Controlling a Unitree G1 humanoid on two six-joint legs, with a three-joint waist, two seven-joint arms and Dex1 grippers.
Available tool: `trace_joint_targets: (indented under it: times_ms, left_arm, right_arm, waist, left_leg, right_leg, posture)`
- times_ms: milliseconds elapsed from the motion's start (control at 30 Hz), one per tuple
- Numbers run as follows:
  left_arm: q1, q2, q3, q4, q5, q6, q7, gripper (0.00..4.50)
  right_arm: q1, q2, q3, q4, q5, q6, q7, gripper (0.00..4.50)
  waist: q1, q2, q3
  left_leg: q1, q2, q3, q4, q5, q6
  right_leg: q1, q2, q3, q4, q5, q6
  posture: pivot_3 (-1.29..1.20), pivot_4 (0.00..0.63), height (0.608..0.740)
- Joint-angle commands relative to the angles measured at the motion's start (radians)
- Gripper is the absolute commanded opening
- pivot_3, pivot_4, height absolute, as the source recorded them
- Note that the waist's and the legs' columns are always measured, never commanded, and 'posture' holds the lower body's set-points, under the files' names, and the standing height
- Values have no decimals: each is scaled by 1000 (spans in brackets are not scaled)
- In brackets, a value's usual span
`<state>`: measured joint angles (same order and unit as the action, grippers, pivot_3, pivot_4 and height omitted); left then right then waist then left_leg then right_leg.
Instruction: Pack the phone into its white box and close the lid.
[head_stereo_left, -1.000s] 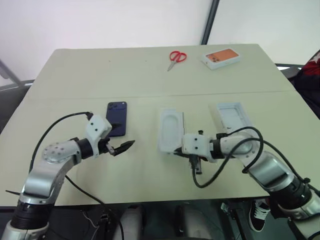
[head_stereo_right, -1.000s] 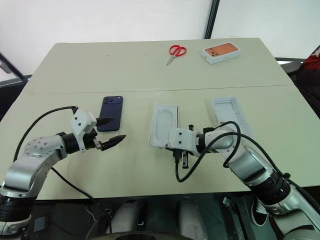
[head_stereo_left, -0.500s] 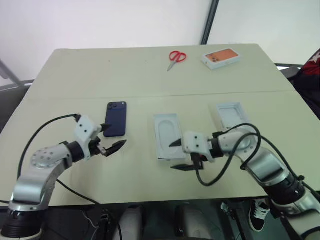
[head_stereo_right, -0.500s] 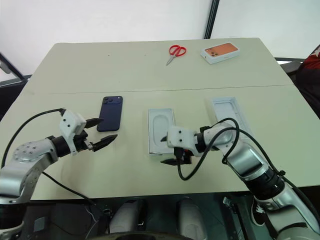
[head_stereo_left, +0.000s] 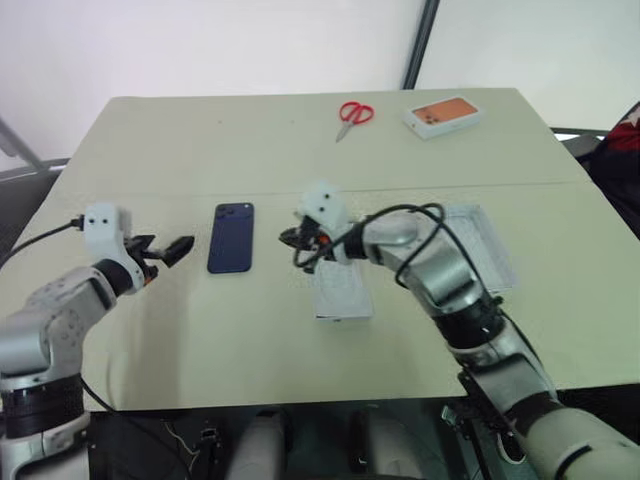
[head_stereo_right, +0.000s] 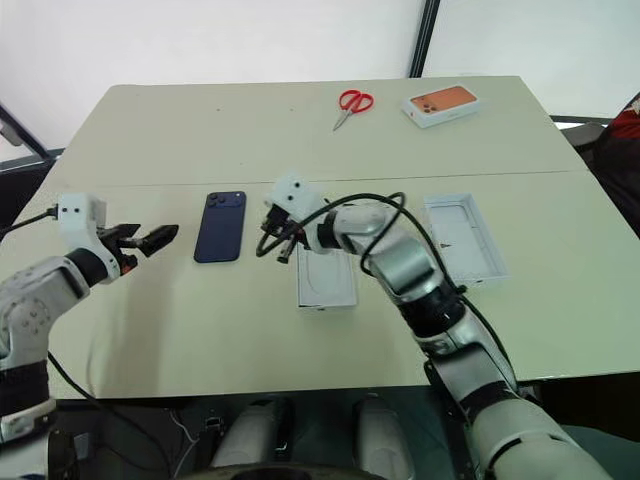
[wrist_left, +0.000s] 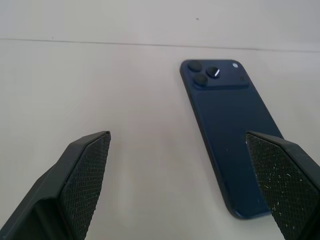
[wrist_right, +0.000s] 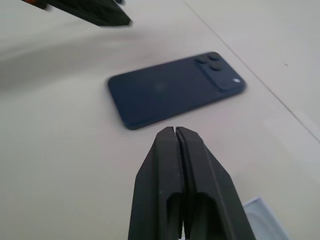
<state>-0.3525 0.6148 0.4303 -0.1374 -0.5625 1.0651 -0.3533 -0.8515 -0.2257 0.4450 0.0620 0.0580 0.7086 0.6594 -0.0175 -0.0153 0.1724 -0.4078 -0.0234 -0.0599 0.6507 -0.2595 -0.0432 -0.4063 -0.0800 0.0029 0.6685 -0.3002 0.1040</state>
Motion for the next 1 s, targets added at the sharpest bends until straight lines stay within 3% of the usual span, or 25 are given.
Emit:
trace_joint_targets:
  times_ms: [33, 233, 500, 1000]
  left_arm:
    - [-93, 8, -23, 92, -12, 146, 35, 4500]
    - [-208, -11, -106, 212, -22, 291, 4, 4500]
    - [-242, -50, -170, 240, -37, 384, -55, 4500]
    - [-272, -193, -46, 212, -56, 464, -32, 4500]
  right_arm:
    - [-55, 61, 83, 151, -119, -128, -70, 41]
    - [-81, 162, 139, 339, -209, -257, -102, 41]
    - [-94, 237, 132, 460, -267, -326, -99, 41]
    - [-79, 271, 120, 502, -314, -389, -73, 41]
  waist:
    - [-2, 0, 0]
    - [-13, -1, 0]
    - [-19, 0, -1]
    - [-16, 0, -3]
  left_leg:
    - [0, -1, 0, 0, 0, 0]
    - [-1, -1, 0, -1, 4, -8]
    - [0, 0, -1, -1, 5, -9]
    - [1, 0, -1, -2, 5, -9]
  right_leg:
    - [0, 0, 0, 0, 0, 0]
    - [-2, 0, 0, 1, 0, 0]
    - [-1, 0, 0, 2, 0, 0]
    - [0, -1, 0, 2, 0, 0]
  posture:
    - [0, 150, 740]
    - [0, 150, 740]
    - [0, 150, 740]
    - [0, 150, 740]
